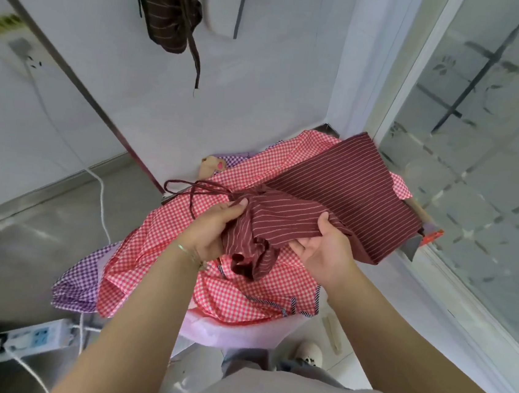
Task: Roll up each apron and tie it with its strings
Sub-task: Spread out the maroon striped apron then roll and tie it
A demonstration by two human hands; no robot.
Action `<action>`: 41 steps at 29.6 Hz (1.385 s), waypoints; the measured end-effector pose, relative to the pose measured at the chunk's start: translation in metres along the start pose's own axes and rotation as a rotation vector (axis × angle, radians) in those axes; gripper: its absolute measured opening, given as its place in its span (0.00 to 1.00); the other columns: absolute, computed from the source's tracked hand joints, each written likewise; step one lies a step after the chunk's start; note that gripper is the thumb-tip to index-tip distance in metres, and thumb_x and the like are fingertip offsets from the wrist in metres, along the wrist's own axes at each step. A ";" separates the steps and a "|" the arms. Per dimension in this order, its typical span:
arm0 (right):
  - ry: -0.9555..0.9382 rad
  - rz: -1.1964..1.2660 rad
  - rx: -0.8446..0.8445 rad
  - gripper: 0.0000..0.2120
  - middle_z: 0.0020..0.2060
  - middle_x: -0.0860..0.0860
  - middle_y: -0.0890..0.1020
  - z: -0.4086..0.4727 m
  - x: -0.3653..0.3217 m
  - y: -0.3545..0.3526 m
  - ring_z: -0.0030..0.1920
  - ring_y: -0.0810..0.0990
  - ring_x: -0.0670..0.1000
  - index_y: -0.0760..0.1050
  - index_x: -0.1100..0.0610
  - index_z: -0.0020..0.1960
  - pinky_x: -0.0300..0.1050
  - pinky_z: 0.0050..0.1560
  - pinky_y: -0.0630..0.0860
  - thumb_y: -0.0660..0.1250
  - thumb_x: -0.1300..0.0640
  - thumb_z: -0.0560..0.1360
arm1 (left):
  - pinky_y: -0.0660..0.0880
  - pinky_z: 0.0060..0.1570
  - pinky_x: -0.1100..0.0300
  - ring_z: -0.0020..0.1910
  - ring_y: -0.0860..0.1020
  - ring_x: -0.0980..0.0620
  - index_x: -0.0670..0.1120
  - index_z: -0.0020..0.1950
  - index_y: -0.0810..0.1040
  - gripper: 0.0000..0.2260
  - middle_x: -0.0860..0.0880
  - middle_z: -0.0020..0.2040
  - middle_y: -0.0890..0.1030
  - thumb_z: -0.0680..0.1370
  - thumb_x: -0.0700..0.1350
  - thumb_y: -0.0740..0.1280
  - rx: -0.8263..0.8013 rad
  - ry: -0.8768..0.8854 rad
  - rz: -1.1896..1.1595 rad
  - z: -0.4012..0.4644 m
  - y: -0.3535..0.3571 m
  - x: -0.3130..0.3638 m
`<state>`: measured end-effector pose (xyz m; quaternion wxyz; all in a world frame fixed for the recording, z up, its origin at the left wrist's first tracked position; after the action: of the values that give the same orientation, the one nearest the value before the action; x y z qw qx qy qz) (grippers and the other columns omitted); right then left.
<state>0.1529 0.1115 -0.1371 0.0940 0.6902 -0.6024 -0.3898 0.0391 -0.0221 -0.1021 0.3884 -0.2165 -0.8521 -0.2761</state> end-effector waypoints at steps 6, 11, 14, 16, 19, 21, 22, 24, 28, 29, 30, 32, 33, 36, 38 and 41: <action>0.112 0.085 0.023 0.24 0.61 0.59 0.80 0.002 0.002 -0.006 0.60 0.78 0.59 0.71 0.62 0.67 0.56 0.59 0.74 0.54 0.46 0.82 | 0.70 0.21 0.66 0.23 0.74 0.55 0.37 0.51 0.78 0.32 0.42 0.36 0.80 0.60 0.60 0.81 -0.333 -0.172 0.385 -0.022 -0.023 -0.012; 0.146 0.154 -0.090 0.29 0.63 0.62 0.78 0.001 0.003 -0.015 0.63 0.75 0.63 0.71 0.62 0.67 0.63 0.65 0.68 0.54 0.40 0.80 | 0.72 0.27 0.68 0.28 0.78 0.57 0.42 0.44 0.82 0.26 0.49 0.35 0.83 0.63 0.63 0.76 -0.373 -0.269 0.570 -0.043 -0.035 -0.029; 0.130 0.058 -0.223 0.28 0.63 0.59 0.78 -0.007 0.012 -0.005 0.64 0.76 0.60 0.72 0.61 0.68 0.61 0.68 0.67 0.57 0.41 0.79 | 0.77 0.58 0.56 0.55 0.82 0.50 0.42 0.62 0.75 0.26 0.47 0.56 0.83 0.70 0.56 0.72 -0.289 -0.270 0.545 -0.042 -0.027 -0.044; 0.133 -0.013 -0.266 0.26 0.63 0.59 0.78 -0.014 0.020 -0.001 0.64 0.76 0.60 0.73 0.61 0.67 0.59 0.67 0.68 0.57 0.43 0.80 | 0.74 0.63 0.54 0.57 0.81 0.49 0.43 0.62 0.75 0.23 0.47 0.57 0.83 0.71 0.53 0.70 -0.201 -0.226 0.511 -0.041 -0.021 -0.049; 0.106 -0.099 -0.275 0.23 0.63 0.58 0.79 -0.021 0.027 -0.001 0.64 0.77 0.59 0.72 0.61 0.68 0.59 0.67 0.69 0.59 0.47 0.81 | 0.75 0.62 0.50 0.57 0.81 0.45 0.42 0.64 0.74 0.24 0.44 0.57 0.82 0.73 0.52 0.72 -0.104 -0.137 0.348 -0.040 -0.018 -0.053; 0.090 -0.116 -0.217 0.21 0.61 0.57 0.80 -0.023 0.029 -0.006 0.61 0.79 0.58 0.72 0.61 0.67 0.58 0.64 0.72 0.61 0.49 0.80 | 0.76 0.59 0.49 0.57 0.81 0.44 0.41 0.67 0.72 0.30 0.43 0.58 0.82 0.71 0.53 0.74 -0.093 -0.078 0.296 -0.040 -0.020 -0.053; 0.095 -0.097 -0.166 0.20 0.60 0.57 0.80 -0.024 0.031 -0.010 0.59 0.80 0.58 0.73 0.61 0.66 0.57 0.61 0.75 0.61 0.49 0.80 | 0.78 0.57 0.51 0.56 0.81 0.44 0.41 0.67 0.72 0.33 0.43 0.57 0.82 0.68 0.55 0.76 -0.111 -0.073 0.299 -0.040 -0.023 -0.054; 0.106 -0.033 -0.056 0.18 0.58 0.58 0.80 -0.027 0.034 -0.018 0.56 0.80 0.59 0.74 0.61 0.63 0.58 0.55 0.76 0.57 0.49 0.82 | 0.80 0.46 0.56 0.49 0.83 0.45 0.38 0.61 0.75 0.37 0.41 0.52 0.84 0.62 0.59 0.80 -0.212 -0.115 0.333 -0.046 -0.026 -0.052; 0.094 0.081 0.033 0.17 0.56 0.59 0.78 -0.035 0.042 -0.019 0.52 0.78 0.59 0.73 0.62 0.55 0.60 0.55 0.70 0.51 0.51 0.84 | 0.69 0.21 0.67 0.24 0.78 0.54 0.42 0.43 0.84 0.22 0.37 0.36 0.83 0.66 0.61 0.76 -0.486 -0.116 0.471 -0.072 -0.048 -0.039; 0.080 0.108 0.052 0.17 0.54 0.58 0.78 -0.038 0.049 -0.019 0.52 0.77 0.58 0.73 0.62 0.54 0.60 0.55 0.70 0.51 0.52 0.84 | 0.71 0.23 0.67 0.25 0.78 0.55 0.45 0.40 0.85 0.18 0.43 0.33 0.83 0.68 0.61 0.75 -0.518 -0.054 0.432 -0.077 -0.061 -0.032; 0.074 0.129 0.055 0.17 0.54 0.56 0.78 -0.039 0.053 -0.020 0.53 0.77 0.57 0.73 0.62 0.52 0.60 0.55 0.69 0.50 0.52 0.84 | 0.75 0.30 0.64 0.29 0.79 0.54 0.47 0.38 0.85 0.16 0.47 0.32 0.82 0.70 0.60 0.73 -0.545 0.025 0.346 -0.081 -0.075 -0.024; 0.056 0.227 0.092 0.19 0.55 0.54 0.77 -0.042 0.067 -0.022 0.55 0.74 0.56 0.72 0.63 0.50 0.60 0.56 0.68 0.47 0.53 0.85 | 0.75 0.51 0.51 0.39 0.78 0.49 0.44 0.39 0.81 0.16 0.49 0.34 0.79 0.77 0.56 0.67 -0.694 0.193 0.043 -0.098 -0.098 -0.005; 0.054 0.253 0.116 0.20 0.56 0.55 0.76 -0.044 0.081 -0.027 0.56 0.73 0.56 0.72 0.63 0.50 0.60 0.56 0.67 0.46 0.54 0.85 | 0.72 0.55 0.47 0.41 0.76 0.47 0.41 0.39 0.79 0.18 0.48 0.35 0.76 0.79 0.54 0.64 -0.772 0.212 -0.140 -0.110 -0.115 0.000; 0.068 0.283 0.229 0.18 0.62 0.57 0.75 -0.045 0.120 -0.054 0.61 0.74 0.59 0.72 0.63 0.59 0.60 0.59 0.67 0.48 0.54 0.84 | 0.74 0.33 0.58 0.29 0.70 0.50 0.38 0.38 0.76 0.26 0.44 0.32 0.72 0.74 0.62 0.68 -0.626 0.027 -0.018 -0.125 -0.153 -0.010; 0.118 0.236 0.288 0.20 0.66 0.57 0.74 -0.048 0.144 -0.073 0.66 0.72 0.60 0.68 0.61 0.69 0.61 0.61 0.67 0.53 0.51 0.84 | 0.69 0.22 0.66 0.22 0.70 0.53 0.38 0.37 0.77 0.34 0.43 0.29 0.74 0.60 0.71 0.74 -0.335 -0.205 0.686 -0.127 -0.189 -0.033; 0.139 0.160 0.313 0.19 0.63 0.58 0.77 -0.053 0.177 -0.088 0.63 0.75 0.60 0.69 0.61 0.69 0.60 0.56 0.71 0.58 0.52 0.82 | 0.77 0.31 0.62 0.34 0.79 0.52 0.44 0.46 0.80 0.29 0.45 0.40 0.81 0.62 0.67 0.75 -0.327 -0.631 1.189 -0.138 -0.217 -0.082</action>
<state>0.2483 -0.0437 -0.2290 0.0577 0.6717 -0.7005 -0.2340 0.0371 -0.2859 -0.1568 0.1696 -0.7724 -0.6086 -0.0652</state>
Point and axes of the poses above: each hand's wrist, its own z-axis towards the middle knuckle, its own y-axis out of the palm, x = y × z, the point moved 6 cm from there along z, towards the middle knuckle
